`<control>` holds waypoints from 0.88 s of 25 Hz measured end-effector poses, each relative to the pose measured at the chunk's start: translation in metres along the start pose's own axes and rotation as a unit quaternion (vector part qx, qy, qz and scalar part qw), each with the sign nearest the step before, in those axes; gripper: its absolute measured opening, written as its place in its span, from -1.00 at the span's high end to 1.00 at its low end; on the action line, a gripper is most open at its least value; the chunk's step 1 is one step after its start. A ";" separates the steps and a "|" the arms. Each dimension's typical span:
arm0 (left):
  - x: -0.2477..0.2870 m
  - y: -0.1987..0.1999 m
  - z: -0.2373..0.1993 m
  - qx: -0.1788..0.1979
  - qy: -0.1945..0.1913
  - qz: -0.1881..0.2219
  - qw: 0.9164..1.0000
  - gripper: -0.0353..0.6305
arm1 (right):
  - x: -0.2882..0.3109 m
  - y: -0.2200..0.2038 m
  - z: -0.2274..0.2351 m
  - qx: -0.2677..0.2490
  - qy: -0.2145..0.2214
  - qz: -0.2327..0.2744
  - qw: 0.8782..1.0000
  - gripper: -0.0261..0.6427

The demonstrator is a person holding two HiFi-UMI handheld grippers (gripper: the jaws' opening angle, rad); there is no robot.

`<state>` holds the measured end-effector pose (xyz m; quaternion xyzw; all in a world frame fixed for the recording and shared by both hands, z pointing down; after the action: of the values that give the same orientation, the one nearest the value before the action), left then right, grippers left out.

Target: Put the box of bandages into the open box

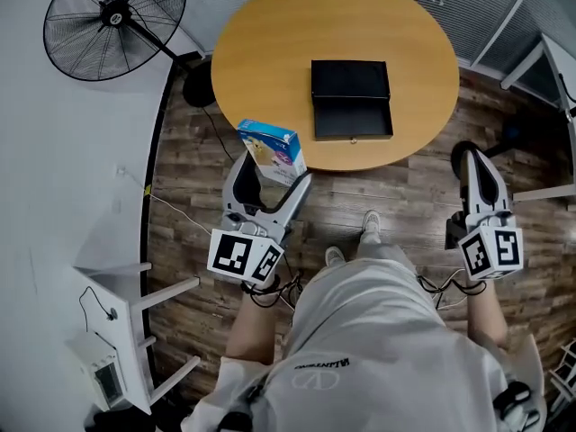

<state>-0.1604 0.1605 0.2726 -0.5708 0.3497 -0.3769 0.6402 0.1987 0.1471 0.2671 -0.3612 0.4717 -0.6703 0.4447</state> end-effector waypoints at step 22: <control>0.127 -0.035 -0.012 0.002 -0.008 -0.051 0.999 -0.40 | 0.136 -0.011 0.053 0.010 0.064 -0.065 0.996 0.87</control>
<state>-0.1145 0.0410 0.3043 -0.5900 0.3139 -0.4050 0.6240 0.1970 0.0044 0.3018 -0.3431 0.4681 -0.7239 0.3730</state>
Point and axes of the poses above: the fingertips, and each gripper's own axes: x forward along the fingers, z to its right, y out of its top, the point moved 6 cm from there along -x, backward along the fingers, and after that the axes turned 11 degrees about x, right-handed, at the moved point
